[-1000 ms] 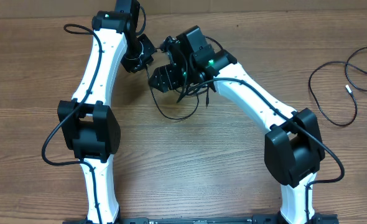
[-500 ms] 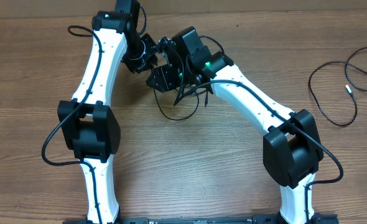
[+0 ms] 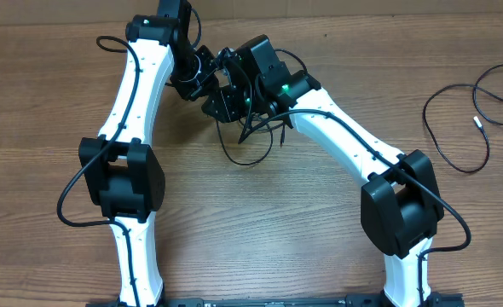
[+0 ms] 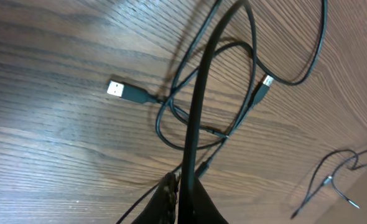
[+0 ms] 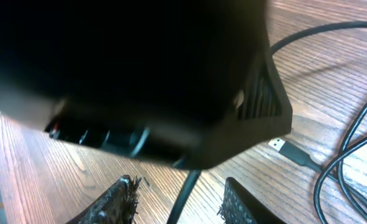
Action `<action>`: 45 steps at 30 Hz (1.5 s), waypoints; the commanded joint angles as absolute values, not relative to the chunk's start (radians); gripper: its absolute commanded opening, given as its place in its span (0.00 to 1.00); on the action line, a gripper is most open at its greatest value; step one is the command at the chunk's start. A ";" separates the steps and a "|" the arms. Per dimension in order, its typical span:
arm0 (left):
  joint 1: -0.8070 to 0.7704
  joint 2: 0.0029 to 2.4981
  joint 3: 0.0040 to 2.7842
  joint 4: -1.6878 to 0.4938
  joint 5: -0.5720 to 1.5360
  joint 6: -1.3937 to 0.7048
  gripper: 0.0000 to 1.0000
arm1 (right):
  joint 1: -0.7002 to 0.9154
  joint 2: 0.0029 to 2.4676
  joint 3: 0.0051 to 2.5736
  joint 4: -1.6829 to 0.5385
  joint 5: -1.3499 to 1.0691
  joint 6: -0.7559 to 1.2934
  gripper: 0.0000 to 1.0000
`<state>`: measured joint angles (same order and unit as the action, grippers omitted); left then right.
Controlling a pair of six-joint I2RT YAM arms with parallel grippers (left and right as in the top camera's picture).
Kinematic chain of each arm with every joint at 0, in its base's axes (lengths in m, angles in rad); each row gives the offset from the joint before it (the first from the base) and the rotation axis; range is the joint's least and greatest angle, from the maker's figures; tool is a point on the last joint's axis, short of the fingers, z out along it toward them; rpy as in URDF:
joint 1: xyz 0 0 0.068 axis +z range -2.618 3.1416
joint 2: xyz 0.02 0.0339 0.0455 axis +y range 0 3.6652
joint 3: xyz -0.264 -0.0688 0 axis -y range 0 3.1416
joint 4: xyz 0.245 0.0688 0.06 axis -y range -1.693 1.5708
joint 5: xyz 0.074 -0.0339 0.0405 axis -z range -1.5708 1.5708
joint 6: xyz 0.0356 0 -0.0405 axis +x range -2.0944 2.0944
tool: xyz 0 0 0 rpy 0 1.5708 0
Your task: Untangle cables
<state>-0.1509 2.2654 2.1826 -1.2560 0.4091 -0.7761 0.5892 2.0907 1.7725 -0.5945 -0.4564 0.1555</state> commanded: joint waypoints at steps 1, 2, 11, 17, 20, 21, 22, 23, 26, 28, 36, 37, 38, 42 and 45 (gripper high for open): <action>-0.159 2.255 2.181 -1.244 0.530 -0.753 0.06 | 0.595 2.096 1.766 -0.599 -0.446 0.148 0.41; -0.159 2.255 2.181 -1.240 0.550 -0.746 0.06 | 0.595 2.096 1.766 -0.599 -0.446 0.148 0.40; -0.159 2.255 2.181 -1.218 0.546 -0.744 0.04 | 0.595 2.106 1.766 -0.609 -0.446 0.148 0.25; -0.159 2.255 2.181 -1.216 0.531 -0.744 0.05 | 0.595 2.106 1.766 -0.611 -0.446 0.148 0.04; -0.159 2.255 2.181 -1.212 0.521 -0.744 0.05 | 0.595 2.106 1.766 -0.618 -0.446 0.147 0.04; -0.160 2.255 2.181 -1.211 0.521 -0.744 0.05 | 0.595 2.106 1.766 -0.622 -0.445 0.147 0.04; -0.160 2.255 2.181 -1.211 0.521 -0.744 0.05 | 0.595 2.106 1.766 -0.627 -0.437 0.148 0.04; -0.160 2.255 2.181 -1.211 0.521 -0.743 0.05 | 0.595 2.106 1.766 -0.632 -0.427 0.148 0.04; -0.160 2.255 2.181 -1.212 0.521 -0.715 0.05 | 0.594 2.106 1.766 -0.656 -0.384 0.148 0.04; -0.160 2.255 2.181 -1.211 0.515 -0.702 0.04 | 0.591 2.106 1.766 -0.669 -0.343 0.147 0.04; -0.159 2.255 2.181 -1.227 0.422 -0.686 0.34 | 0.548 2.084 1.769 -0.699 -0.312 0.142 0.04; -0.160 2.255 2.181 -1.227 0.414 -0.677 0.47 | 0.537 2.072 1.769 -0.707 -0.315 0.124 0.04; -0.159 2.255 2.181 -1.227 0.407 -0.672 0.55 | 0.525 2.057 1.769 -0.715 -0.315 0.105 0.04; -0.160 2.255 2.181 -1.226 0.382 -0.669 0.73 | 0.471 1.966 1.769 -0.761 -0.315 0.065 0.04; -0.160 2.255 2.181 -1.226 0.357 -0.669 0.77 | 0.435 1.885 1.769 -0.788 -0.315 0.060 0.04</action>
